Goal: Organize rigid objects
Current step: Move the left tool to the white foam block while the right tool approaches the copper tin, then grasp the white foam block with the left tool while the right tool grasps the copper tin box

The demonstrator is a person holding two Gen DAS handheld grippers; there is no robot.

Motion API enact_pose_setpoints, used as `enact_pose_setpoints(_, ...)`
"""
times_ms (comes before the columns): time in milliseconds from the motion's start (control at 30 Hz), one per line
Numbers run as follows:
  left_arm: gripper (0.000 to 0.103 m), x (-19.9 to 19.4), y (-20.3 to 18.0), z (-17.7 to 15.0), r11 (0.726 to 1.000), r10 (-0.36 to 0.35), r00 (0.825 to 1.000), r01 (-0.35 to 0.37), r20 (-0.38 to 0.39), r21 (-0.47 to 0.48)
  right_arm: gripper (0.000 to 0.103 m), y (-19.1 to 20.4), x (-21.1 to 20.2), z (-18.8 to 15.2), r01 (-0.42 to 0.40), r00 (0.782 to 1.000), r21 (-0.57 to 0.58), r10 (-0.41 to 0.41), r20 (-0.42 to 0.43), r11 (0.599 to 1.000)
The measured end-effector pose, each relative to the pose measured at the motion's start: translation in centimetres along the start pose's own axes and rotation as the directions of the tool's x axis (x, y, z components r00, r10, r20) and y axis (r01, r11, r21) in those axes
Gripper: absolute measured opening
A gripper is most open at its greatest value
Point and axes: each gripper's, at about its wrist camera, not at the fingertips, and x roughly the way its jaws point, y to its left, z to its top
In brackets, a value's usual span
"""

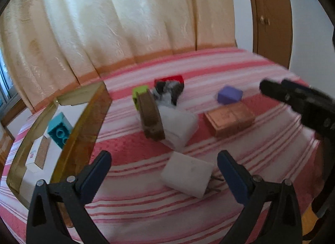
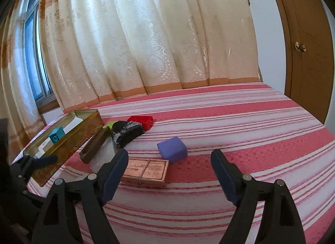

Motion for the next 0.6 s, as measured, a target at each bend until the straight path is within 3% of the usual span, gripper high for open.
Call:
enact_pose_setpoints(67, 0.101, 0.2, -0.3, 0.0, 1.0, -0.017, 1.0, 0.017, -0.014, 0.018, 0.083, 0.1, 0.1, 0.0, -0.003, 1.0, 0.0, 0.003, -0.003, 1.0)
enact_pose_setpoints(133, 0.086, 0.6, -0.5, 0.0, 0.999, -0.041, 0.999, 0.042, -0.031, 0.025, 0.083, 0.1, 0.3, 0.0, -0.003, 1.0, 0.005, 0.003, -0.01, 1.0)
enact_pose_setpoints(200, 0.049, 1.1, -0.3, -0.1, 0.995, -0.093, 0.993, 0.095, -0.068, 0.018, 0.083, 0.0, 0.5, 0.0, -0.005, 1.0, 0.011, 0.005, -0.02, 1.0)
enact_pose_setpoints(333, 0.048, 1.0, 0.5, -0.2, 0.99, -0.14, 0.988, 0.139, -0.065, -0.022, 0.083, 0.3, 1.4, 0.1, -0.007, 0.998, 0.008, 0.007, -0.06, 1.0)
enact_pose_setpoints(467, 0.047, 0.9, 1.6, 0.1, 0.993, -0.114, 0.993, 0.112, -0.038, -0.048, 0.083, 1.2, 2.6, 0.1, -0.014, 0.993, -0.011, 0.013, -0.118, 1.0)
enact_pose_setpoints(600, 0.047, 1.7, 3.7, 0.7, 0.982, -0.145, 0.988, 0.138, -0.049, -0.13, 0.083, 2.7, 4.1, -0.1, -0.027, 0.981, -0.047, 0.018, -0.195, 0.999)
